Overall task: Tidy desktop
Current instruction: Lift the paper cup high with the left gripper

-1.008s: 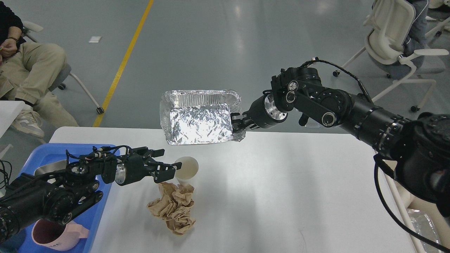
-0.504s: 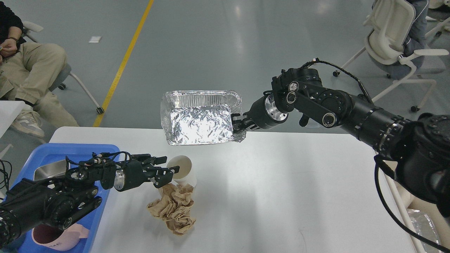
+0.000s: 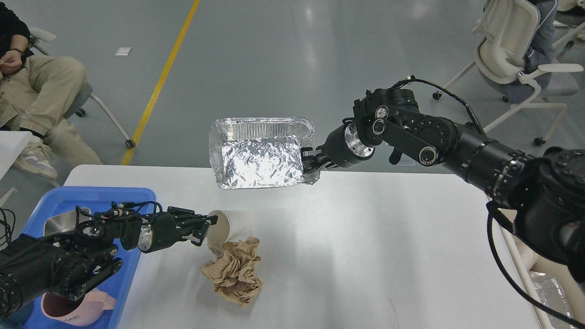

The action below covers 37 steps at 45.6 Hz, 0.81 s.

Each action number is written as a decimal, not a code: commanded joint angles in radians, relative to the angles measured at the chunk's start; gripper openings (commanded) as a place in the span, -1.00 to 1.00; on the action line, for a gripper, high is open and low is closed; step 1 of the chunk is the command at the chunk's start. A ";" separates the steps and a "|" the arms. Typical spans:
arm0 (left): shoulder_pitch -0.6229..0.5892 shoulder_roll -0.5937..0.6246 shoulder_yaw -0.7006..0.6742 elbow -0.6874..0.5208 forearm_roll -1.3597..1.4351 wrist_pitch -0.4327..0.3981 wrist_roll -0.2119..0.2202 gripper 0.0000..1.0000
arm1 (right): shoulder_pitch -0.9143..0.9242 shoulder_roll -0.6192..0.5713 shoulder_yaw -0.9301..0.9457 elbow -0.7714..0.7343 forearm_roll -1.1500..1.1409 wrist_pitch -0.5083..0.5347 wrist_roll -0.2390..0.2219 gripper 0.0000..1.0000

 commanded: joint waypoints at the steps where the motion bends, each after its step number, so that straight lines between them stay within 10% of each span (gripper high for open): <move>1: 0.001 -0.001 -0.001 -0.001 0.000 0.001 -0.008 -1.00 | 0.000 0.000 -0.001 0.000 0.000 0.000 0.000 -1.00; 37: 0.145 0.544 -0.038 -0.428 -0.412 0.103 -0.054 -0.99 | -0.034 -0.008 -0.001 -0.003 -0.002 -0.011 0.000 -1.00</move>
